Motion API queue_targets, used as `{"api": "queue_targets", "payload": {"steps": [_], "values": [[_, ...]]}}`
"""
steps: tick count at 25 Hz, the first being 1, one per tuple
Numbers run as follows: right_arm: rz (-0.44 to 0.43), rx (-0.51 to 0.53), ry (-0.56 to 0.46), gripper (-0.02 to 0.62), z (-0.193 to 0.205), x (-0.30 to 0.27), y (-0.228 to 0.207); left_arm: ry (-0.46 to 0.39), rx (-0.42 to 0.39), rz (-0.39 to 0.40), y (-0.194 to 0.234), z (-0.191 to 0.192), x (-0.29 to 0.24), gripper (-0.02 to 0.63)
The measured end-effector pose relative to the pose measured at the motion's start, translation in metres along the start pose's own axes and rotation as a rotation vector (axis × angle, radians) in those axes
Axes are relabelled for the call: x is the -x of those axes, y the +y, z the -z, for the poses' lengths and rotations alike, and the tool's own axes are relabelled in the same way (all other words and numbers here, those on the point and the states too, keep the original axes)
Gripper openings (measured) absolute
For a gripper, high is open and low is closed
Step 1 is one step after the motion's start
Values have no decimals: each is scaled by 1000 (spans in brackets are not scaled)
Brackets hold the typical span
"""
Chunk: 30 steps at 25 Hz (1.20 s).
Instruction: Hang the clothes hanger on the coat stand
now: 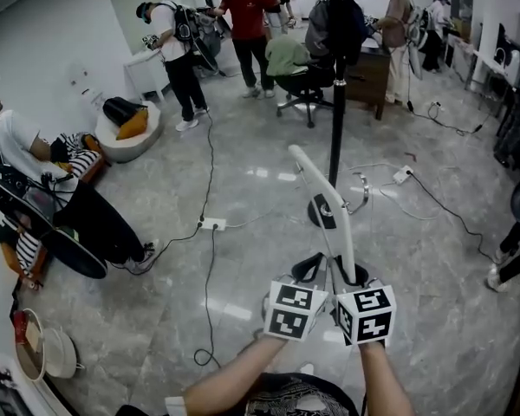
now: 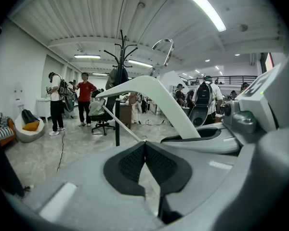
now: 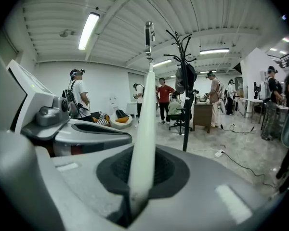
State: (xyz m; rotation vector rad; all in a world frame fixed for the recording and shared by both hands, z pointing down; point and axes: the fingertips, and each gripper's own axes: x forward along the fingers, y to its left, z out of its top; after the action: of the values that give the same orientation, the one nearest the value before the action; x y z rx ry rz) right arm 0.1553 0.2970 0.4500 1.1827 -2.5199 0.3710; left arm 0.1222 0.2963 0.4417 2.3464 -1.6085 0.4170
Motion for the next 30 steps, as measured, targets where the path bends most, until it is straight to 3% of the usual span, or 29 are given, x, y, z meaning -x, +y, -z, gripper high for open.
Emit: {"api": "queue_targets", "payload": {"steps": [13,30], "values": [[-5,3,5,34,-21,-44,-18,3,4,15,30,-13,-37,5],[61,-25,41,34,-76,-156,2,4,21,108,146,-47,-84,5]]}}
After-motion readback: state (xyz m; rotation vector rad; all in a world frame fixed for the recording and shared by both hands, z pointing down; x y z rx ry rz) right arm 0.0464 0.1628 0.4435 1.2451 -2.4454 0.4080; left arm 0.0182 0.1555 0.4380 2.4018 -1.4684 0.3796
